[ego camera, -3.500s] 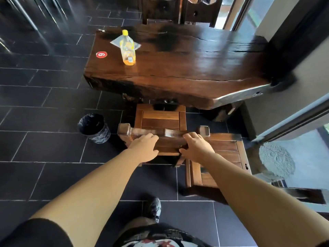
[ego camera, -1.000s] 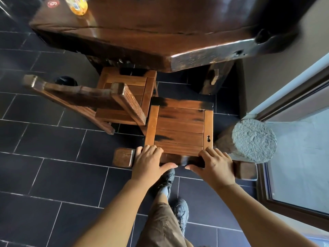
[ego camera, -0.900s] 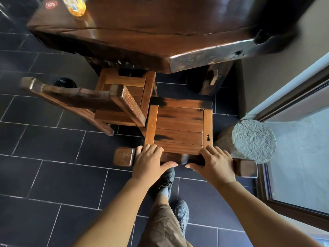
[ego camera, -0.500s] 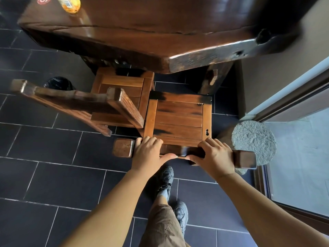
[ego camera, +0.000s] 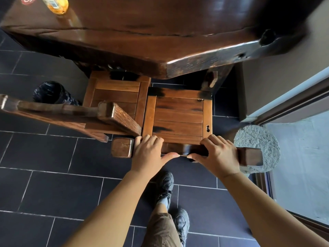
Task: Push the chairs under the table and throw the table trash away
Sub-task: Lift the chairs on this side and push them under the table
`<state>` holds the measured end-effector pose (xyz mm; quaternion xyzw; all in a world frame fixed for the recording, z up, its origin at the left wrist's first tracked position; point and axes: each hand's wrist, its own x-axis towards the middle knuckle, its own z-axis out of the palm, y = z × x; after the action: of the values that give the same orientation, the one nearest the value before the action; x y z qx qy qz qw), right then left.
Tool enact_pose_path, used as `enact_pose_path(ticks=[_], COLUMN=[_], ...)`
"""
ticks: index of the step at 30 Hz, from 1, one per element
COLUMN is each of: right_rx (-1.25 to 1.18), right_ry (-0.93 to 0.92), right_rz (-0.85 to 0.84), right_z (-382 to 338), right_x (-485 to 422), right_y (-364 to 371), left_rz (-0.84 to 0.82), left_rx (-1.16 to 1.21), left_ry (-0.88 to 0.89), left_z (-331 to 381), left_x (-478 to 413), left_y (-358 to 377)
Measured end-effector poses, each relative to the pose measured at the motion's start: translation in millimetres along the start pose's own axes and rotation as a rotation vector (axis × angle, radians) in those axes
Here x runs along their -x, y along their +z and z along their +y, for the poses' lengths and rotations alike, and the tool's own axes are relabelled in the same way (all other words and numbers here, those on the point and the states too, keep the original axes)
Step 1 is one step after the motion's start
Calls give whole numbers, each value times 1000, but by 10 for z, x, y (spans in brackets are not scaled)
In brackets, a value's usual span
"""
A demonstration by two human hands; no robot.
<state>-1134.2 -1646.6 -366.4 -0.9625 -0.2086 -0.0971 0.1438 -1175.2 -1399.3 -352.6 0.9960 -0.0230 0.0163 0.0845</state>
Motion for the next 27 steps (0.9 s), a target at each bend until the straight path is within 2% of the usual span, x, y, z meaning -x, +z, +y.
enact_pose_path(ticks=[17, 27], right_rx=[14, -18], right_ry=[-8, -30], right_rz=[8, -7], right_z=[240, 406], right_x=[-520, -898], right_y=[110, 62], left_rz=[18, 29], left_rx=[-53, -6], left_ry=[34, -1], left_z=[-65, -16], left_x=[-580, -955], left_y=[67, 57])
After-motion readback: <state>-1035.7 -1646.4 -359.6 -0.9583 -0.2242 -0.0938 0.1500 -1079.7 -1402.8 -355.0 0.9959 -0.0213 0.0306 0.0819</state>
